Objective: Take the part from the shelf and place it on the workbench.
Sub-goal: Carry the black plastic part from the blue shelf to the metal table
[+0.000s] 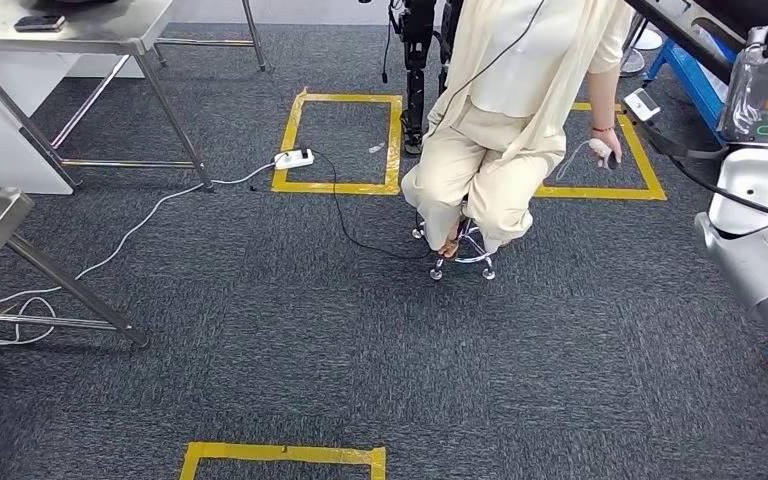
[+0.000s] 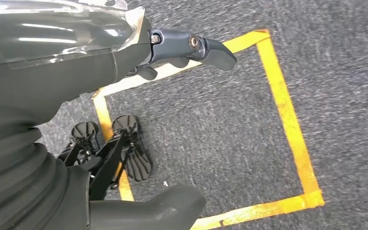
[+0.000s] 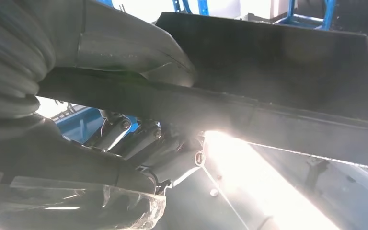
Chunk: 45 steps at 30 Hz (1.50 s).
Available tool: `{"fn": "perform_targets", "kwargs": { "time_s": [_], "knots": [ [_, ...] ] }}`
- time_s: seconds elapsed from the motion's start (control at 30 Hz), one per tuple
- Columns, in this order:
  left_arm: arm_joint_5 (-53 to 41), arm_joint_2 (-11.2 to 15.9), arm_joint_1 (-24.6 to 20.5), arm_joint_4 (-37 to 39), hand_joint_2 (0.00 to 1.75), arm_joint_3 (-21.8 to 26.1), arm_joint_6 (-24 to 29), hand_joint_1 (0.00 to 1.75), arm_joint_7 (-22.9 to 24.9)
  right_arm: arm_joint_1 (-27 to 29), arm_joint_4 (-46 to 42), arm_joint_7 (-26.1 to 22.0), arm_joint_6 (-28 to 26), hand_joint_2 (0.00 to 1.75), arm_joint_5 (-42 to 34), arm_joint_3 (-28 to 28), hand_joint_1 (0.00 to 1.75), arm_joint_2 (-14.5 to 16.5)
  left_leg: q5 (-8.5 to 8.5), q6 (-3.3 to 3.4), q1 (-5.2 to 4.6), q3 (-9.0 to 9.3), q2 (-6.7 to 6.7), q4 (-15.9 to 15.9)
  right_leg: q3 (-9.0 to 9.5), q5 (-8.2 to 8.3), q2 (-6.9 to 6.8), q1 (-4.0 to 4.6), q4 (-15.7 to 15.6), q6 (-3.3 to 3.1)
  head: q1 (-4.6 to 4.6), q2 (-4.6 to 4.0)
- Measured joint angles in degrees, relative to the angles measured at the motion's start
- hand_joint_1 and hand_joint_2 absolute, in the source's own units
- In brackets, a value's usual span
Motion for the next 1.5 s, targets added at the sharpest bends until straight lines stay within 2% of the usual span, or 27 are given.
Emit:
{"fn": "perform_targets", "kwargs": {
  "time_s": [0.03,0.07,0.13,0.17,0.23,0.3,0.37,0.47,0.5,0.53,0.57,0.67,0.7,0.77,0.87,0.9,0.97,1.03,1.07,1.13,1.17,1.2,1.23,1.3,1.37,1.43,1.5],
  "knots": [
    [0.0,-0.1,0.0,0.0,1.75,-0.2,0.0,0.00,0.0,0.2,0.0,0.0,0.0,1.75,0.0,-0.1,1.75,-0.1,-0.06,-0.09,0.12,-0.01,-0.44,0.1,-0.49,0.13,0.06,-0.27,0.7,0.61,-0.01,0.00],
    [0.0,-0.2,0.0,0.0,1.75,-0.3,0.0,0.00,0.0,0.3,0.0,0.0,0.0,1.75,0.0,-0.1,1.75,-0.2,-0.18,-0.28,0.30,-0.06,-0.90,0.4,0.22,1.19,0.07,-0.62,-1.0,1.45,-0.01,0.00],
    [0.0,-0.3,0.1,0.0,1.75,-0.5,0.0,0.00,0.0,0.5,0.0,0.0,0.0,1.75,0.0,-0.2,1.75,-0.3,-0.80,-1.16,0.66,-0.40,-1.81,1.5,3.87,4.27,0.68,-1.45,-8.4,3.17,0.01,0.00],
    [0.0,-0.2,0.0,-0.1,1.75,-0.5,0.0,0.00,0.0,0.4,0.0,0.0,-0.1,1.75,0.0,-0.3,1.75,-0.3,-1.20,-1.70,0.72,-0.79,-2.23,2.4,5.43,5.27,1.13,-1.67,-11.5,3.44,0.09,0.00],
    [0.1,-0.2,0.1,-0.2,1.75,-0.7,-0.1,0.00,0.0,0.6,-0.1,0.0,-0.2,1.75,0.0,-0.4,1.75,-0.4,-1.64,-2.37,0.68,-1.72,-2.97,3.5,6.48,5.65,1.63,-1.61,-13.4,2.64,0.03,0.00],
    [1.5,-0.2,0.2,-0.3,1.75,-0.7,-0.6,0.00,0.4,0.9,-0.2,-0.1,-0.4,1.75,0.0,-0.5,1.75,-0.7,-1.66,-2.55,0.84,-2.26,-3.49,3.8,6.43,5.83,1.03,-1.50,-13.4,1.54,-0.11,0.01],
    [4.4,-0.2,0.2,-0.3,1.75,-0.3,-2.1,0.00,1.8,1.7,-1.0,-1.1,-0.4,1.75,0.0,-1.6,1.75,-1.3,-2.96,-3.05,1.05,-3.17,-2.46,5.6,6.39,5.92,0.46,-1.52,-13.5,0.83,-0.30,0.01],
    [5.9,0.4,0.0,-0.3,1.75,0.0,-7.1,0.00,6.4,5.5,-4.4,-7.9,-0.4,1.75,0.0,-9.0,1.75,-3.0,-8.05,-3.80,1.44,-8.03,0.46,15.6,6.43,5.80,-0.70,-1.05,-13.5,0.11,-0.57,0.00],
    [3.9,0.8,0.0,-0.2,1.75,-0.5,-8.3,0.00,8.3,7.3,-5.8,-10.6,-0.4,1.75,0.0,-12.5,1.75,-3.7,-9.13,-3.83,1.55,-9.68,0.83,18.9,6.44,5.71,-1.18,-0.83,-13.5,-0.03,-0.54,0.00],
    [0.3,1.4,0.1,-0.1,1.75,-1.5,-8.9,0.00,10.5,9.2,-7.0,-12.8,-0.4,1.75,0.0,-16.0,1.75,-4.5,-9.22,-3.72,1.60,-10.49,0.96,20.4,6.45,5.61,-1.66,-0.63,-13.5,-0.16,-0.53,0.00],
    [-3.7,2.1,0.3,0.0,1.75,-2.9,-9.1,0.00,12.7,10.9,-8.2,-13.9,-0.4,1.75,0.0,-18.7,1.75,-5.4,-8.26,-3.48,1.60,-10.15,0.97,19.5,6.48,5.54,-2.06,-0.44,-13.5,-0.27,-0.52,0.00],
    [-17.2,5.1,1.4,0.1,1.75,-9.4,-9.9,0.00,20.4,15.6,-11.8,-14.7,-0.4,1.75,0.0,-24.1,1.75,-7.7,-3.40,-2.19,1.05,-4.39,1.65,8.4,6.70,5.39,-2.84,-0.07,-13.6,-0.46,-0.49,0.00],
    [-22.7,6.2,1.7,0.2,1.75,-12.2,-9.8,0.00,22.8,17.3,-13.2,-14.9,-0.4,1.75,0.0,-25.8,1.75,-8.1,-2.70,-1.84,0.78,-2.94,1.99,5.7,6.79,5.39,-2.97,0.00,-13.8,-0.45,-0.50,0.00],
    [-35.5,7.8,2.3,0.4,1.75,-19.2,-8.4,0.00,26.0,20.3,-15.8,-13.9,-0.4,1.75,0.0,-28.0,1.75,-8.1,-2.82,-1.52,0.34,-2.15,2.38,4.0,6.90,5.49,-3.12,-0.01,-14.1,-0.28,-0.47,0.00],
    [-52.1,8.5,2.0,0.8,1.75,-32.0,-4.2,0.00,28.4,20.8,-17.6,-5.7,0.1,1.75,0.0,-24.4,1.75,-8.7,-1.69,-0.86,0.07,-0.59,2.07,1.6,6.73,5.10,-2.62,-0.04,-13.5,0.21,-0.56,0.00],
    [-55.0,8.5,1.5,0.9,1.75,-35.8,-2.7,0.00,29.4,21.0,-18.1,-3.1,0.4,1.75,0.0,-22.6,1.75,-9.3,-1.16,-0.62,0.15,0.09,1.80,0.6,5.90,4.15,-1.98,0.04,-11.5,0.07,-0.57,0.00],
    [-56.4,8.4,0.6,1.3,1.75,-41.1,-1.6,0.00,31.2,22.6,-19.8,-0.7,1.5,1.75,0.0,-20.9,1.75,-10.8,-0.69,-0.37,0.33,0.66,1.07,-0.1,2.63,1.39,-0.56,-0.05,-4.6,-0.40,-0.39,0.00],
    [-54.9,8.4,0.3,1.8,1.75,-43.5,-2.4,0.00,32.9,24.4,-22.1,-0.3,4.0,1.75,0.0,-20.1,1.75,-12.1,-0.76,-0.44,0.39,0.70,0.29,0.0,-0.21,0.07,-0.02,-0.27,0.5,0.05,-0.11,0.00],
    [-53.8,8.3,0.4,2.0,1.75,-44.0,-2.7,0.00,33.9,24.8,-23.2,-0.3,5.7,1.75,0.0,-19.4,1.75,-12.6,-0.87,-0.58,0.41,0.70,0.01,0.1,-0.38,0.63,0.05,-0.47,0.3,0.67,-0.08,0.00],
    [-50.6,8.3,0.7,2.3,1.75,-44.0,-3.1,0.00,35.6,24.1,-24.8,-0.2,8.5,1.75,0.0,-17.0,1.75,-13.1,-1.42,-1.18,0.51,0.56,-0.38,1.0,2.46,3.79,0.17,-1.22,-6.3,2.28,-0.05,0.00],
    [-48.8,8.5,0.8,2.5,1.75,-43.7,-3.3,0.00,36.2,23.0,-25.1,-0.2,9.3,1.75,0.0,-15.3,1.75,-12.9,-1.86,-1.62,0.48,0.23,-0.49,1.7,4.27,5.14,0.46,-1.43,-9.9,2.82,-0.01,0.00],
    [-47.4,8.6,0.8,2.5,1.75,-43.4,-3.5,0.00,36.5,22.0,-25.3,-0.1,9.6,1.75,0.0,-13.6,1.75,-12.7,-2.28,-2.02,0.41,-0.11,-0.56,2.4,5.57,6.01,0.70,-1.60,-12.5,2.87,-0.04,0.00],
    [-46.5,8.8,0.8,2.6,1.75,-43.1,-3.6,0.00,36.8,21.1,-25.3,0.0,9.4,1.75,0.0,-11.9,1.75,-12.4,-2.57,-2.35,0.33,-0.51,-0.69,2.9,6.19,6.27,0.84,-1.61,-13.8,2.50,-0.15,0.00],
    [-45.3,8.9,0.9,2.8,1.75,-42.4,-3.6,0.00,37.4,19.7,-25.0,0.0,8.3,1.75,0.0,-9.1,1.75,-11.6,-2.64,-2.68,0.33,-1.03,-1.03,3.3,6.06,6.21,0.48,-1.43,-13.7,1.30,-0.36,0.00],
    [-43.9,8.9,1.0,3.0,1.75,-41.0,-3.6,0.00,38.5,17.2,-23.5,0.0,6.3,1.75,0.0,-6.2,1.75,-9.9,-3.29,-3.17,0.54,-1.59,-0.96,4.3,6.02,6.37,0.01,-1.45,-13.7,0.54,-0.42,0.00],
    [-42.6,8.9,0.9,3.3,1.75,-39.1,-3.5,0.00,39.8,13.5,-20.8,0.0,4.8,1.75,0.0,-2.9,1.75,-7.1,-5.96,-3.89,0.90,-3.90,-0.23,9.1,6.02,6.48,-0.21,-1.42,-13.8,-0.01,-0.52,0.00],
    [-42.2,8.7,0.8,3.5,1.75,-37.5,-3.7,0.00,40.3,9.9,-17.3,0.0,4.3,1.75,0.0,0.4,1.75,-4.0,-9.24,-4.28,1.21,-8.06,0.40,16.9,5.99,6.44,-0.52,-1.06,-13.8,-0.21,-0.58,0.00]
  ]
}}
